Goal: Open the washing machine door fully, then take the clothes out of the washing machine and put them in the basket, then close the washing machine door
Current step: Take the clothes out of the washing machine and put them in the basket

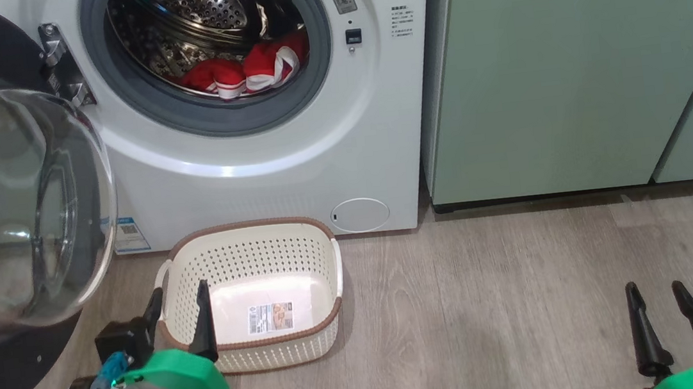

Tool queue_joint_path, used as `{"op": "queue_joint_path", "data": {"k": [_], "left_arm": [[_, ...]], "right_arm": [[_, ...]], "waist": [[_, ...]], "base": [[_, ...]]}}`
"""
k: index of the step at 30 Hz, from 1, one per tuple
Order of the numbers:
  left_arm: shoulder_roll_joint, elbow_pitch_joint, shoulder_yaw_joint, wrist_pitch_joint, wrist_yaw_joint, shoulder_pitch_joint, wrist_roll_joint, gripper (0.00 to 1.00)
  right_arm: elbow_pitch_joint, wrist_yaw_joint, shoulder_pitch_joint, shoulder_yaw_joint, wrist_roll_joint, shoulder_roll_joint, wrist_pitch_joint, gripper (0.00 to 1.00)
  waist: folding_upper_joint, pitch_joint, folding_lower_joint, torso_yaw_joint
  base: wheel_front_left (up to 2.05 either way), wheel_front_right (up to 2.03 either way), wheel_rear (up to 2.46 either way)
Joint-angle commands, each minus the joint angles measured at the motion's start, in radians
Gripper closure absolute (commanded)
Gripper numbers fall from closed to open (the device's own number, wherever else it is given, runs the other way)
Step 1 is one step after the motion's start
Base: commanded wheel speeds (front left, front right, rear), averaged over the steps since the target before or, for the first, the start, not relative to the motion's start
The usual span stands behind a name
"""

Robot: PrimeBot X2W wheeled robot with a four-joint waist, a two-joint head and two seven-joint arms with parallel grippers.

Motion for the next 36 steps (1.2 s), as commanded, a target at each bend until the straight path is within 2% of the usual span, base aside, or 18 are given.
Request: {"op": "queue_joint_path", "data": {"k": [1, 23, 30, 36], "left_arm": [[0.012, -0.036, 0.023, -0.007, -0.004, -0.061, 0.001, 0.0], [0.012, 0.004, -0.005, -0.007, -0.004, -0.106, -0.024, 0.0], [0.012, 0.022, -0.025, -0.007, 0.004, -0.104, -0.018, 0.0], [0.012, 0.061, -0.04, -0.007, 0.009, -0.112, -0.004, 0.0]], "right_arm": [[-0.031, -0.001, -0.03, 0.018, -0.003, -0.013, -0.009, 0.0], [-0.031, -0.001, -0.05, 0.027, -0.005, -0.004, -0.009, 0.0], [-0.031, -0.001, -0.055, 0.033, -0.003, -0.001, -0.009, 0.0], [-0.032, -0.001, -0.056, 0.038, -0.002, 0.0, -0.009, 0.0]], "waist": [[-0.0001, 0.001, 0.0, 0.0], [-0.0001, 0.022, 0.0, 0.008], [-0.0001, 0.027, 0.0, 0.005], [-0.0001, 0.035, 0.0, 0.001]], "base": [[1.23, -1.23, 0.0], [1.94, -1.91, -0.03], [0.91, -0.91, 0.0], [0.0, 0.0, 0.0]]}}
